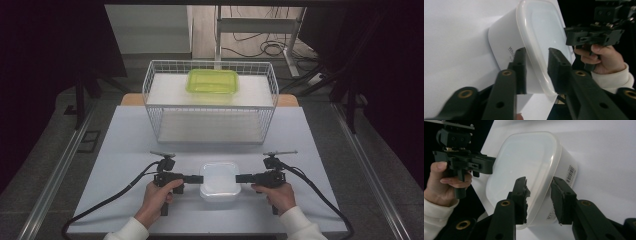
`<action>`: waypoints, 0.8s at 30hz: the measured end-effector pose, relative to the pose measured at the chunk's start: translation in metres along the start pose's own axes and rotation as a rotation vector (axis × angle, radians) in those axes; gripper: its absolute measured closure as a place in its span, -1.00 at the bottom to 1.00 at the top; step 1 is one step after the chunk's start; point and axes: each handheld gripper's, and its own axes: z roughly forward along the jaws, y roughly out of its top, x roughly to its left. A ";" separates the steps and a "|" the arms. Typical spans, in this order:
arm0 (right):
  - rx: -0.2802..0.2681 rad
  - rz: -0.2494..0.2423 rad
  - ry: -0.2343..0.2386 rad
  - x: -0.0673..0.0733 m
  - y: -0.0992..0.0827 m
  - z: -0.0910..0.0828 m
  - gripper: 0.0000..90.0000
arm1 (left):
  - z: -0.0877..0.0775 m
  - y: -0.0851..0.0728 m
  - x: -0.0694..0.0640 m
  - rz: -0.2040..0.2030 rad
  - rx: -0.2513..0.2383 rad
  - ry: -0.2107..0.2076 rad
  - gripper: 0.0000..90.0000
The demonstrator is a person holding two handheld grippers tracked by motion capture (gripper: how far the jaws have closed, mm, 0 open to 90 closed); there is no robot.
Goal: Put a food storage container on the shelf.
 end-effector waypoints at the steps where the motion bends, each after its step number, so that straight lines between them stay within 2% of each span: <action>1: 0.000 0.007 0.007 -0.001 0.000 -0.001 0.50 | 0.000 0.000 0.001 -0.006 0.000 -0.008 0.58; 3: -0.001 0.011 0.009 0.000 -0.001 -0.002 0.52 | -0.002 0.000 0.001 -0.006 0.012 -0.017 0.62; 7: -0.012 0.012 0.016 0.002 -0.002 -0.006 0.59 | -0.004 0.000 -0.002 0.004 0.006 -0.023 0.69; 17: -0.030 0.017 0.041 0.004 -0.004 -0.010 0.72 | -0.009 -0.001 -0.006 0.035 -0.007 -0.011 0.78; 24: -0.038 0.011 0.040 0.005 -0.005 -0.010 0.74 | -0.010 -0.002 -0.009 0.053 -0.014 0.005 0.80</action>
